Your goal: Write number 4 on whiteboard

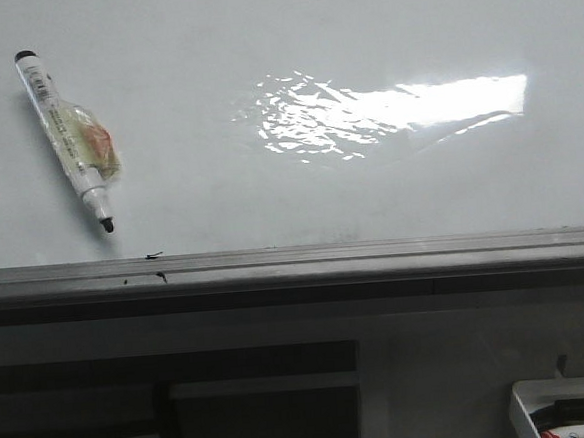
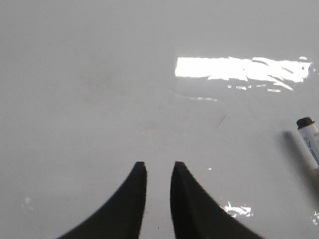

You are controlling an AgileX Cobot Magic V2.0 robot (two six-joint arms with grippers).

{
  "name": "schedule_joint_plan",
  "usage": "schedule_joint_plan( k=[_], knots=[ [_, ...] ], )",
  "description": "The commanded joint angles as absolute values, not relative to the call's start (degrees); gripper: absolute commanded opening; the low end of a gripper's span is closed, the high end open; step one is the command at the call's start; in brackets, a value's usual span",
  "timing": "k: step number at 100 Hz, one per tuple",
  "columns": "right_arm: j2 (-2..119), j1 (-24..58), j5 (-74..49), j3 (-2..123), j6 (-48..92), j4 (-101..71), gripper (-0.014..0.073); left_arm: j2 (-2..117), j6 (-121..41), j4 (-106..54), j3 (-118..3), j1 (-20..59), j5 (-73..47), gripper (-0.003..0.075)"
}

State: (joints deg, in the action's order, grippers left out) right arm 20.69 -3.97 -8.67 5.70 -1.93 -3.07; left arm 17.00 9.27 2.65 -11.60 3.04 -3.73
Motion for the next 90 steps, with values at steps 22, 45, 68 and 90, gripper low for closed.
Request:
schedule_joint_plan(
  k=[22, 45, 68, 90],
  knots=[
    [21.6, -3.9, -1.6, 7.8, -1.8, -3.3, -0.0062, 25.2, 9.9, 2.6, -14.0, 4.5, 11.2, 0.0421],
    [21.6, -3.9, -0.9, 7.8, -1.8, -3.3, -0.0062, 34.5, 11.0, 1.4, -16.5, 17.6, 14.7, 0.0417],
    [21.6, -3.9, -0.9, 7.8, -1.8, -3.3, -0.0062, 46.8, 14.9, -3.2, -19.2, 35.3, 20.1, 0.0418],
    [21.6, -3.9, -0.8, 7.8, -1.8, -3.3, -0.0062, 57.5, 15.0, -9.7, -19.4, 41.6, 27.8, 0.0418]
  ],
)
